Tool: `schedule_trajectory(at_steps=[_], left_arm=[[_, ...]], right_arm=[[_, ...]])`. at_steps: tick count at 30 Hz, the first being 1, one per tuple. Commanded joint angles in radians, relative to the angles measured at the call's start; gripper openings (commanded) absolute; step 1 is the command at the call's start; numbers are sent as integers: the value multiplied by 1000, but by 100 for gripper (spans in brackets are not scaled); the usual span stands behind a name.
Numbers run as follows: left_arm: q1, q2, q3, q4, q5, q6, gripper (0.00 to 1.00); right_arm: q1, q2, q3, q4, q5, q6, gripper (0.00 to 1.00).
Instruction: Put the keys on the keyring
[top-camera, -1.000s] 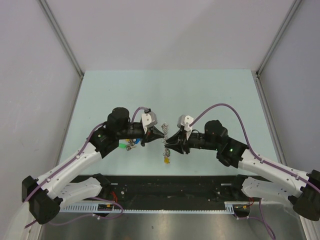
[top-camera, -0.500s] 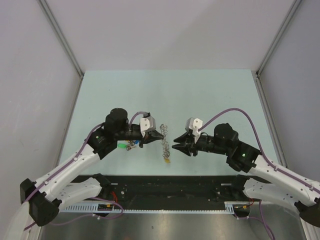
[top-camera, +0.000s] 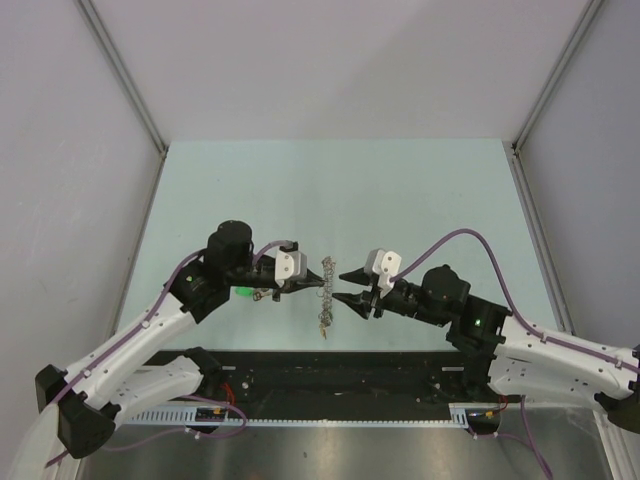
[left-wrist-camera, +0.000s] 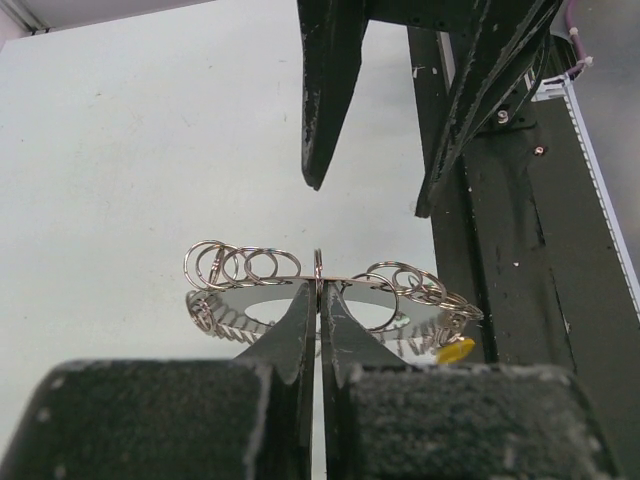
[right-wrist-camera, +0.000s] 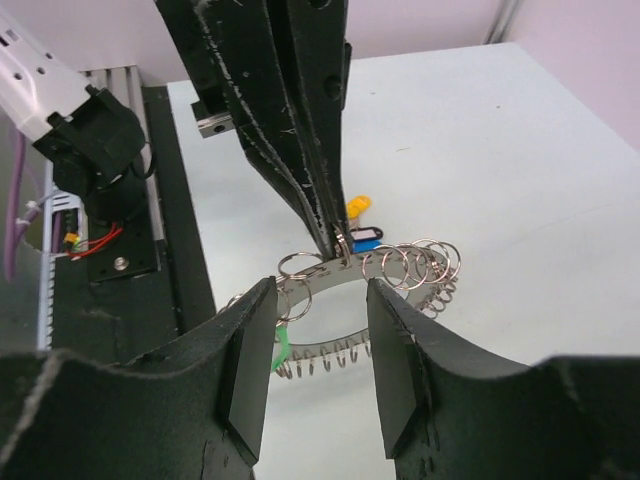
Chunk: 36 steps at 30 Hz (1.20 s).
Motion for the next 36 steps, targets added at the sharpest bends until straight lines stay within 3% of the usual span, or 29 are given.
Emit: schedule_trajectory(at_steps=[1, 7, 22, 36], left_arm=[[-3, -27, 2, 16, 53, 66, 0], [-3, -12, -2, 46, 57, 35, 0], [-3, -4, -2, 85, 50, -26, 0], [-3, 1, 2, 92, 58, -51, 0]], right_arm=[[11, 9, -39, 150, 79, -46, 46], [15, 32, -86, 257, 145, -81, 46], [16, 95, -90, 356, 118, -115, 45], [15, 154, -89, 386, 130, -154, 31]])
